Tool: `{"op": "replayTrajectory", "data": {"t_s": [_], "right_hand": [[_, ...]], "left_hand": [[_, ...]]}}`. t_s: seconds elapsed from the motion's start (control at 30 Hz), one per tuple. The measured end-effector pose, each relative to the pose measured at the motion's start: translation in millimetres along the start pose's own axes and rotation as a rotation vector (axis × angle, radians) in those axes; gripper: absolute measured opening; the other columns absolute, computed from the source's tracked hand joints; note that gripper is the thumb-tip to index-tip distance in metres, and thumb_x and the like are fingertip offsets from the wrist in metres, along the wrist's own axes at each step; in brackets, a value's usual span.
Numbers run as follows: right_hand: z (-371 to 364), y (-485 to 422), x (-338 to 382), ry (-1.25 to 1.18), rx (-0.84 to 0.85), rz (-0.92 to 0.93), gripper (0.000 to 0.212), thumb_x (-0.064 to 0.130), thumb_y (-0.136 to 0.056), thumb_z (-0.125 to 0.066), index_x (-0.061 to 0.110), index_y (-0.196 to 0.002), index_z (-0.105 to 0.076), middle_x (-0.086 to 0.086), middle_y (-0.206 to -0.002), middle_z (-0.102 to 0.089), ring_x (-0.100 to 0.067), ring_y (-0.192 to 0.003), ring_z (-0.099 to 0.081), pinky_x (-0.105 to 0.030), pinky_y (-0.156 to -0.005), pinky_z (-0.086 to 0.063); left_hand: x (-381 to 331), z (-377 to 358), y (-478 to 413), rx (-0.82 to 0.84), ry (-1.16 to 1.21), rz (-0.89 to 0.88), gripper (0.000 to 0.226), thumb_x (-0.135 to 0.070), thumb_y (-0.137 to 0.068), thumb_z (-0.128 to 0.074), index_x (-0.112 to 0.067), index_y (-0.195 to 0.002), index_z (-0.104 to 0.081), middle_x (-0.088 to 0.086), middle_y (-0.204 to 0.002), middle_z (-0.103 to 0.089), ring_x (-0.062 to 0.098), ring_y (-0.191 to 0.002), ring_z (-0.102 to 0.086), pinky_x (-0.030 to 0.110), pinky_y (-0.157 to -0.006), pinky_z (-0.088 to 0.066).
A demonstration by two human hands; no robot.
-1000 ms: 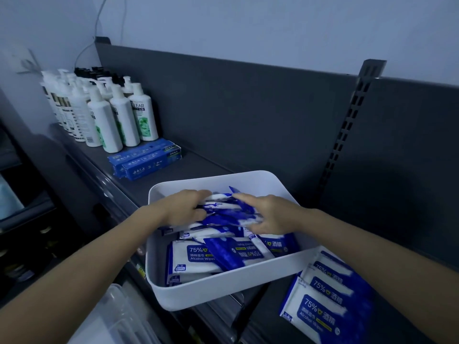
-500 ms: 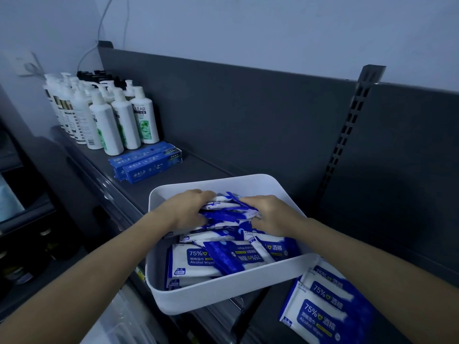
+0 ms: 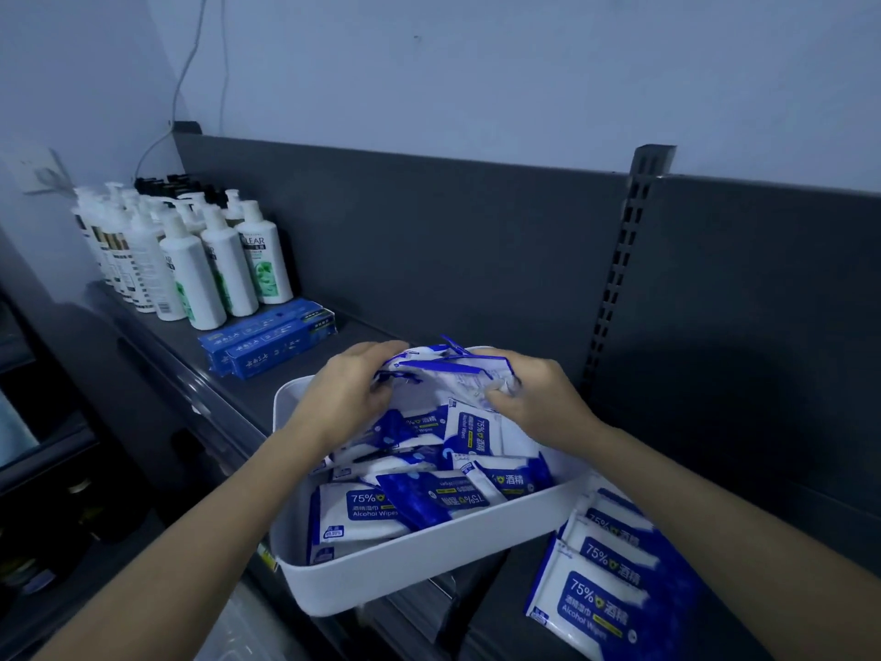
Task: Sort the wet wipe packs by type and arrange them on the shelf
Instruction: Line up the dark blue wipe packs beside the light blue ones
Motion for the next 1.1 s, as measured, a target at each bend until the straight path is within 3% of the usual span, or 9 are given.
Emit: {"op": "replayTrajectory", "data": {"t_s": [0.1, 0.27, 0.37, 0.6, 0.73, 0.83, 0.93, 1.03, 1.1], "right_hand": [[24.2, 12.4, 5.6, -0.068, -0.057, -0.028, 0.044, -0.002, -0.085, -0.054, 0.019, -0.122, -0.063, 0.022, -0.087, -0.066, 0.004, -0.077, -0.061, -0.012, -0.072, -0.047], [66.9, 38.0, 8.7, -0.095, -0.167, -0.008, 0.044, 0.004, -0.084, -0.058, 0.023, -0.123, -0.063, 0.009, -0.114, -0.068, -0.006, -0.104, -0.063, -0.031, -0.093, -0.051], [93.3, 59.9, 13.3, -0.092, -0.243, 0.000, 0.044, 0.000, -0.084, -0.057, 0.021, -0.123, -0.063, 0.010, -0.113, -0.068, -0.004, -0.103, -0.063, -0.024, -0.090, -0.050], [144.4, 128.1, -4.2, -0.071, -0.352, -0.055, 0.046, 0.000, -0.087, -0.060, 0.029, -0.122, -0.061, 0.018, -0.111, -0.067, 0.006, -0.101, -0.061, -0.009, -0.081, -0.047], [170.0, 176.1, -20.5, -0.093, -0.441, -0.084, 0.062, -0.010, -0.083, -0.060, 0.047, -0.106, -0.066, 0.018, -0.120, -0.064, -0.003, -0.109, -0.061, -0.024, -0.089, -0.051], [188.4, 210.4, -30.4, -0.073, -0.472, -0.136, 0.072, -0.010, -0.082, -0.062, 0.059, -0.101, -0.062, 0.024, -0.116, -0.064, 0.002, -0.106, -0.061, -0.018, -0.090, -0.049], [207.3, 246.9, -39.9, -0.033, -0.495, -0.186, 0.064, -0.010, -0.082, -0.063, 0.050, -0.106, -0.059, 0.030, -0.113, -0.063, 0.008, -0.104, -0.060, -0.010, -0.086, -0.045], [225.1, 283.3, -53.0, -0.016, -0.507, -0.257, 0.058, -0.009, -0.082, -0.063, 0.043, -0.108, -0.059, 0.038, -0.103, -0.063, 0.014, -0.099, -0.058, -0.004, -0.082, -0.042], [234.5, 307.4, -61.6, 0.011, -0.526, -0.291, 0.054, -0.010, -0.081, -0.064, 0.034, -0.112, -0.061, 0.034, -0.104, -0.062, 0.020, -0.097, -0.056, 0.000, -0.080, -0.040]], "left_hand": [[-19.7, 3.8, -4.4, -0.058, 0.002, -0.034, 0.050, -0.004, -0.083, -0.060, -0.020, -0.130, -0.058, 0.000, -0.126, -0.061, 0.021, -0.112, -0.058, 0.033, -0.089, -0.049], [-68.5, 9.9, -10.7, -0.162, -0.011, -0.134, 0.044, -0.009, -0.086, -0.063, -0.024, -0.127, -0.059, -0.007, -0.124, -0.061, 0.013, -0.107, -0.058, 0.029, -0.082, -0.050], [-101.2, 8.3, -14.6, -0.175, -0.005, -0.196, 0.043, -0.009, -0.087, -0.061, -0.023, -0.127, -0.058, -0.006, -0.123, -0.061, 0.015, -0.106, -0.058, 0.035, -0.080, -0.052], [-185.8, -15.8, -10.6, -0.170, -0.008, -0.339, 0.046, -0.003, -0.085, -0.057, -0.020, -0.127, -0.057, 0.000, -0.119, -0.060, 0.023, -0.096, -0.061, 0.035, -0.066, -0.053], [-233.0, -45.2, -7.0, -0.123, 0.023, -0.437, 0.049, -0.001, -0.082, -0.057, -0.017, -0.128, -0.057, 0.003, -0.119, -0.061, 0.026, -0.100, -0.061, 0.033, -0.067, -0.051], [-263.0, -71.2, -3.9, -0.075, 0.075, -0.470, 0.046, -0.003, -0.085, -0.058, -0.018, -0.129, -0.057, 0.003, -0.122, -0.061, 0.025, -0.105, -0.061, 0.033, -0.073, -0.052], [-295.3, -96.4, 3.4, -0.037, 0.136, -0.519, 0.048, -0.001, -0.084, -0.059, -0.016, -0.130, -0.058, 0.004, -0.120, -0.062, 0.024, -0.104, -0.062, 0.031, -0.074, -0.051], [-327.8, -122.7, 12.9, 0.028, 0.242, -0.511, 0.049, 0.002, -0.084, -0.056, -0.014, -0.130, -0.058, 0.004, -0.123, -0.062, 0.022, -0.110, -0.058, 0.034, -0.083, -0.052], [-349.9, -142.0, 22.4, 0.042, 0.288, -0.535, 0.048, 0.002, -0.081, -0.055, -0.012, -0.126, -0.061, 0.006, -0.118, -0.064, 0.025, -0.106, -0.061, 0.036, -0.082, -0.054]]}}
Point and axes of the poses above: each hand's wrist, its own y-axis away from the middle knuckle, its own z-axis out of the back of the hand, x = y × z, the point moved 7 cm from there along -y, towards the middle knuckle
